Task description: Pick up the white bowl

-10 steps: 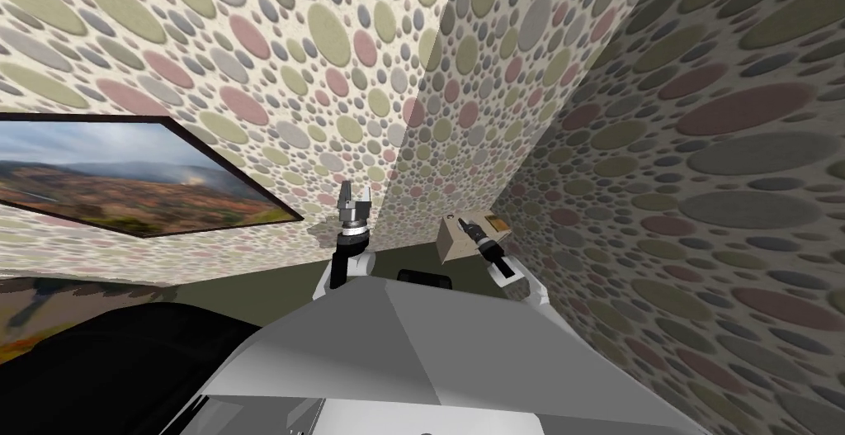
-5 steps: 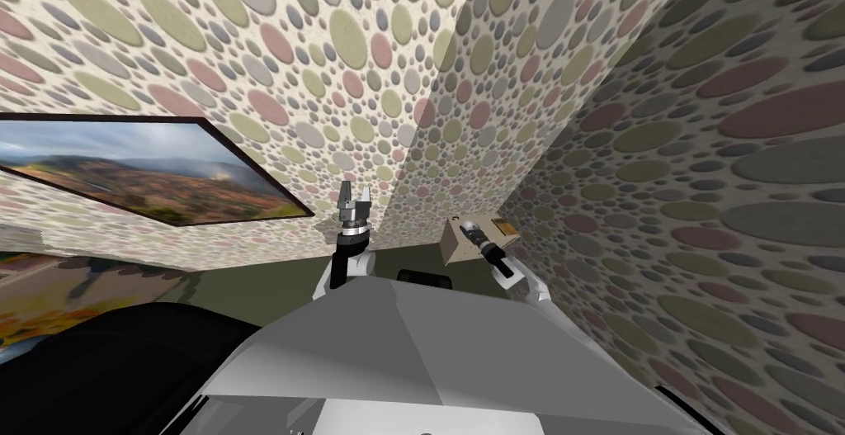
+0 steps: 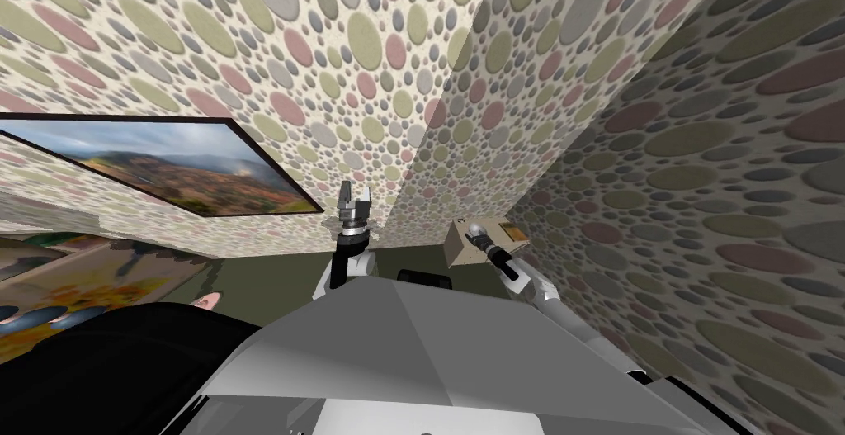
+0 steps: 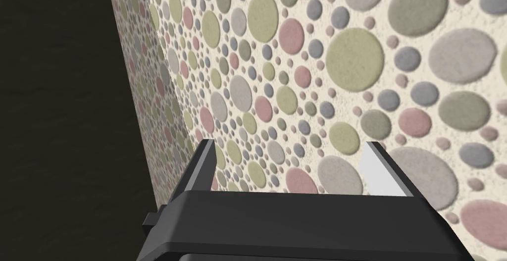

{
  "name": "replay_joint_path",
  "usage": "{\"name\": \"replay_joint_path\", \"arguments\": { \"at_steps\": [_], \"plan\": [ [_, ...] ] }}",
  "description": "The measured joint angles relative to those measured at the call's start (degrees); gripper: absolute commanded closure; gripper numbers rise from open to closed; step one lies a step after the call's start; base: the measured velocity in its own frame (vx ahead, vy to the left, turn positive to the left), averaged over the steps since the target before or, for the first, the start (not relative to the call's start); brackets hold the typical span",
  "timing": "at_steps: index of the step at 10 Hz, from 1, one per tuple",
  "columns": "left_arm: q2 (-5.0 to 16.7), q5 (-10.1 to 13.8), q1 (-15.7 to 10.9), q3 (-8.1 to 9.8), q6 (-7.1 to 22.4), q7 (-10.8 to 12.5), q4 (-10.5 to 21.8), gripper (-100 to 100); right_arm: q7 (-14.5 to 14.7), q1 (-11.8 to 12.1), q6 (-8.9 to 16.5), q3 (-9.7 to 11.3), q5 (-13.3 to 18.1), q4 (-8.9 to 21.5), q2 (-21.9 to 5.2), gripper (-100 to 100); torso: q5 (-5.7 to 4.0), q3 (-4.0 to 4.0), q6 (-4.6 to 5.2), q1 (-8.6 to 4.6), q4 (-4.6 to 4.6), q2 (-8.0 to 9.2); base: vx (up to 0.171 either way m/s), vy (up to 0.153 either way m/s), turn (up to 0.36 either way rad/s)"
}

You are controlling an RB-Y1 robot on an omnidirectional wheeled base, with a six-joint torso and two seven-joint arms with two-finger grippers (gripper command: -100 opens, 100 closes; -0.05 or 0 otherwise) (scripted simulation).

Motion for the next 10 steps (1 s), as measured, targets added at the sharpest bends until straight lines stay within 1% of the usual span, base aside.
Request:
{"name": "replay_joint_path", "arguments": {
  "at_steps": [1,2,4,5,6,7,8,9,10],
  "plan": [
    [0.0,0.0,0.0,0.00,0.0,0.0,0.0,0,0.7,-0.8,0.0,0.6,0.7,1.9,-0.4,-100,0.00,-0.01,0.02,0.00,-0.01,-0.01,0.026,0.044,0.130],
    [0.0,0.0,0.0,0.00,0.0,0.0,0.0,0,2.2,-1.6,-0.1,1.4,2.1,4.1,-0.7,-100,0.00,-0.02,-0.01,0.07,-0.01,-0.03,0.021,0.032,0.070],
    [0.0,0.0,0.0,0.00,0.0,0.0,0.0,0,3.7,-2.3,1.1,3.5,3.8,5.9,-2.8,-100,0.00,0.00,0.00,0.02,0.00,0.00,0.022,0.025,0.103],
    [0.0,0.0,0.0,0.00,0.0,0.0,0.0,0,4.6,-2.7,1.1,3.9,4.6,7.2,-3.0,-100,-0.01,-0.01,0.02,-0.01,-0.01,-0.01,0.014,0.006,-0.009],
    [0.0,0.0,0.0,0.01,0.0,0.0,0.0,0,5.3,-3.6,0.2,3.7,5.0,10.2,-2.2,-100,-0.02,0.00,0.04,-0.06,0.00,0.02,0.025,0.018,0.148],
    [0.0,0.0,0.0,0.00,0.0,0.0,0.0,0,6.2,-4.3,-0.2,4.6,6.0,12.7,-3.0,-100,-0.01,-0.01,0.00,-0.04,0.00,-0.01,0.053,0.035,0.202],
    [0.0,0.0,0.0,0.00,0.0,0.0,0.0,0,8.2,-3.6,-0.3,5.1,7.7,14.1,-4.2,-100,0.00,-0.04,0.02,0.02,-0.02,-0.08,0.047,0.023,0.053],
    [0.0,0.0,0.0,0.01,0.0,0.0,0.0,0,9.2,-4.2,-0.1,6.0,8.4,15.7,-4.6,-100,0.00,-0.05,0.03,0.00,-0.02,-0.09,0.054,0.020,0.128],
    [0.0,0.0,0.0,0.00,0.0,0.0,0.0,0,9.7,-4.9,0.5,7.8,9.4,16.5,-6.2,-100,0.00,-0.07,0.00,-0.01,-0.02,-0.12,0.040,0.008,0.058]
  ]
}}
